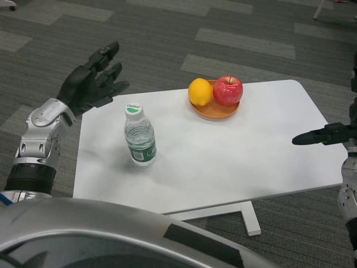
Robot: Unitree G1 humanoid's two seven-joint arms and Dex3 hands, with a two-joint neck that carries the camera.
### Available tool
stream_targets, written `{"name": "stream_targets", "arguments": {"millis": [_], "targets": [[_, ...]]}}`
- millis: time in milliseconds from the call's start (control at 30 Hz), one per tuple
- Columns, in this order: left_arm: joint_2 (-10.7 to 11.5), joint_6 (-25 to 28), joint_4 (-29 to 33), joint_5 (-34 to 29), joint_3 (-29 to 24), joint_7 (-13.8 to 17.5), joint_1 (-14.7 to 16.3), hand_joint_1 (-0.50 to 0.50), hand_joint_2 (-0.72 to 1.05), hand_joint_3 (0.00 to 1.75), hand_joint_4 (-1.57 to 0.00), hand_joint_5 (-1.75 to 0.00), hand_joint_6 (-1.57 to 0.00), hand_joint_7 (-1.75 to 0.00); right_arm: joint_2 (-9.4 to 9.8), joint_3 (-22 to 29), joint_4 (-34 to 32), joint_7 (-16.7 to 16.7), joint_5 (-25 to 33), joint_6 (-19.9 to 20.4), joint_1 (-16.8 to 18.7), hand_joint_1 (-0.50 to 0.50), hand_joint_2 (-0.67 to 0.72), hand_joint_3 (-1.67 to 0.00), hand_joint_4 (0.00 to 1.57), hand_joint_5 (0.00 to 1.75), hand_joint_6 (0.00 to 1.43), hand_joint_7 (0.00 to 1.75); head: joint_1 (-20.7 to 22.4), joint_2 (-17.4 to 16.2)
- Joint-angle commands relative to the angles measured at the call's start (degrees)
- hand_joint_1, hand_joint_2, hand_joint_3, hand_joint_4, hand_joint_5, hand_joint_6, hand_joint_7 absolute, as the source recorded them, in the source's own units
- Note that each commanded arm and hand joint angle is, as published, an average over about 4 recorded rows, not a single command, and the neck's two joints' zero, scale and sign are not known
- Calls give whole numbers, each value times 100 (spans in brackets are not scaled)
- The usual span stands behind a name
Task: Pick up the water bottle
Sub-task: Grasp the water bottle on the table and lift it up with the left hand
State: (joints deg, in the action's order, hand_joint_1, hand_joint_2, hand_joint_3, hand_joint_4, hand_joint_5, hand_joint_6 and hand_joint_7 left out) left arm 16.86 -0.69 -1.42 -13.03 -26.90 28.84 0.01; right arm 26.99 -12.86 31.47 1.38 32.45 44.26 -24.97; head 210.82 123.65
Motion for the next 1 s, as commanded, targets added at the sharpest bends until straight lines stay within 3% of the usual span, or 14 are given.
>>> {"name": "stream_targets", "arguments": {"millis": [33,233,467,500,567,633,700,1000], "targets": [[45,-489,-183,271,93,-98,118,-50,96,9,0,0,0,-14,-14,-15,26,-33,51,30,36,-50,28,0,0,0,0,7,12,-1],[346,-1750,-602,350,403,-549,348,-50,105,9,0,0,0,-14,2,-107,43,-33,51,30,41,-50,28,0,0,0,0,7,66,-56],[942,-2110,-675,-331,638,-946,588,-50,85,9,0,0,0,-14,30,-160,43,-33,51,30,45,-50,28,0,0,0,0,7,138,-127],[1047,-2189,-725,-463,688,-1028,630,-50,72,7,0,0,0,-14,32,-171,43,-33,51,30,45,-50,28,0,0,0,0,7,140,-135],[1260,-2317,-822,-753,803,-1168,720,-50,25,2,0,0,0,-14,35,-188,46,-33,51,30,52,-50,28,0,0,0,0,7,158,-177],[1462,-2378,-899,-1048,926,-1269,810,-50,-33,4,0,0,0,-14,37,-197,48,-33,51,30,72,-50,28,0,0,0,0,7,187,-209],[1640,-2396,-952,-1320,1073,-1342,887,-50,-57,9,0,0,0,-14,41,-208,46,-33,51,30,96,-50,28,0,0,0,0,7,210,-230],[2146,-2572,-1084,-1608,1642,-1456,1073,-50,-64,9,0,0,0,-14,54,-270,46,-33,51,30,124,-50,25,0,0,0,0,7,256,-354]]}}
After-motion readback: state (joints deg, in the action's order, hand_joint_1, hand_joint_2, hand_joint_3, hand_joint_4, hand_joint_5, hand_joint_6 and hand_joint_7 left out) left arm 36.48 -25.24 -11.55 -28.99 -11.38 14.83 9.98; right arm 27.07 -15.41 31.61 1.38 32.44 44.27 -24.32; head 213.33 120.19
